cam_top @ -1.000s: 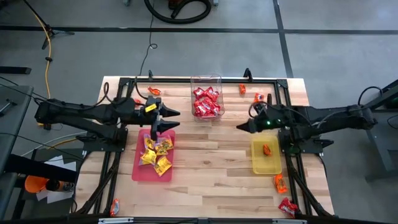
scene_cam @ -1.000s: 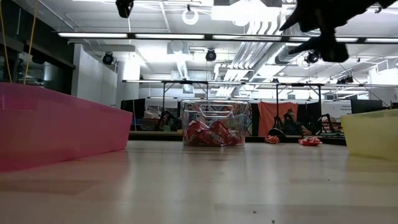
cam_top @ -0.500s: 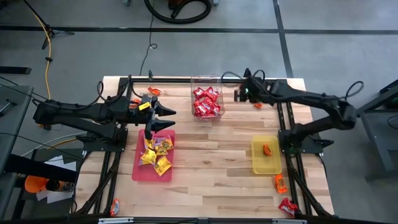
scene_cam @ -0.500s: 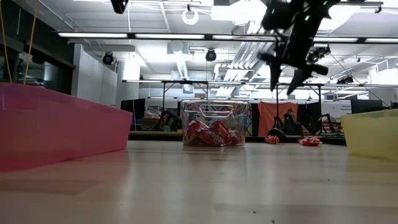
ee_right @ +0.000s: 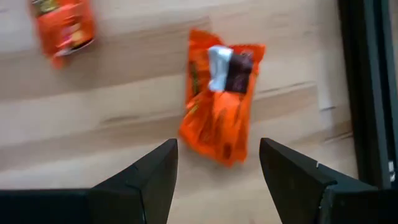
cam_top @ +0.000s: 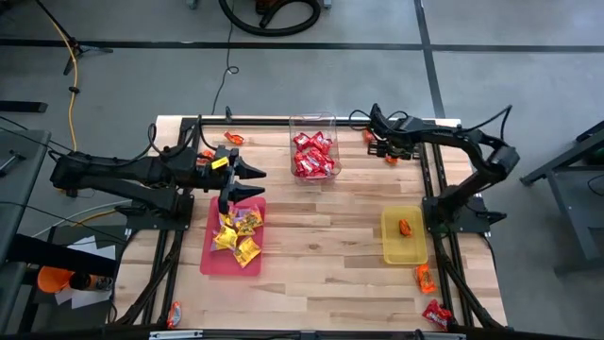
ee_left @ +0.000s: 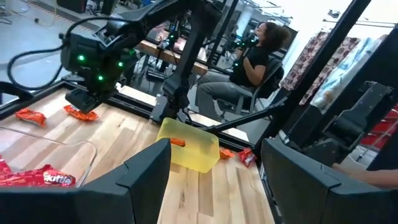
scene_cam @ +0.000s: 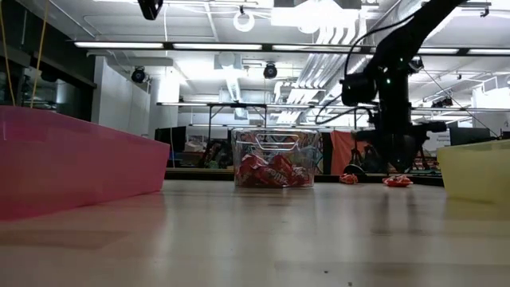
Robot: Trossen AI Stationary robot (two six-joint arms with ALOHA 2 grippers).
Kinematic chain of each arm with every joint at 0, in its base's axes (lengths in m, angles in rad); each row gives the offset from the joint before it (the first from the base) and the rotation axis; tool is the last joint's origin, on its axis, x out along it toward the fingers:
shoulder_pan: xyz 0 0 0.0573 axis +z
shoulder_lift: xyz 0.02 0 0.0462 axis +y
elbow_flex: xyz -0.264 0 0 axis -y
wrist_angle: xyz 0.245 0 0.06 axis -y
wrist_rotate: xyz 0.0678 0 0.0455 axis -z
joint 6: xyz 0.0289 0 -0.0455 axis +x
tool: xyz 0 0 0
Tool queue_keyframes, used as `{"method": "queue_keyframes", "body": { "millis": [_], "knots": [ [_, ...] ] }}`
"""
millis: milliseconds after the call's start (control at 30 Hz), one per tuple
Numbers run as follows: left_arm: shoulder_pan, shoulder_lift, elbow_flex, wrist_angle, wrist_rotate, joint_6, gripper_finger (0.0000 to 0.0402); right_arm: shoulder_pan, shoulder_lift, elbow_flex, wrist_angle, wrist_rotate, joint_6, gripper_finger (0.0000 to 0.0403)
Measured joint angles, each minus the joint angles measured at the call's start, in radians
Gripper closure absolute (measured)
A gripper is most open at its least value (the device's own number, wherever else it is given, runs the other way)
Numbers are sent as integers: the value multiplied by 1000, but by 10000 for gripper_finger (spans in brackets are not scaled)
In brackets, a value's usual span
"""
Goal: Sort candy
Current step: Put the orange candy into the yellow bin
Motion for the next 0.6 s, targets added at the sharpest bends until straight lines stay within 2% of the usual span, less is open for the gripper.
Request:
{"method": "queue_keyframes", "body": {
  "millis": [167, 300, 400, 533, 600],
  "knots": [
    [0, 0, 0, -6, -59, 1, 163, -41, 24, -42, 73, 0, -35, 185],
    [0, 0, 0, -7, -102, 1, 163, -72, 31, -68, 113, -23, -61, 213],
    [0, 0, 0, -7, -125, 1, 163, -88, 32, -75, 124, -24, -83, 262],
    [0, 0, 0, -7, -148, 1, 163, -94, 31, -77, 125, -24, -135, 362],
    [0, 0, 0, -7, -152, 1, 163, -94, 29, -77, 126, -23, -171, 391]
  ]
}}
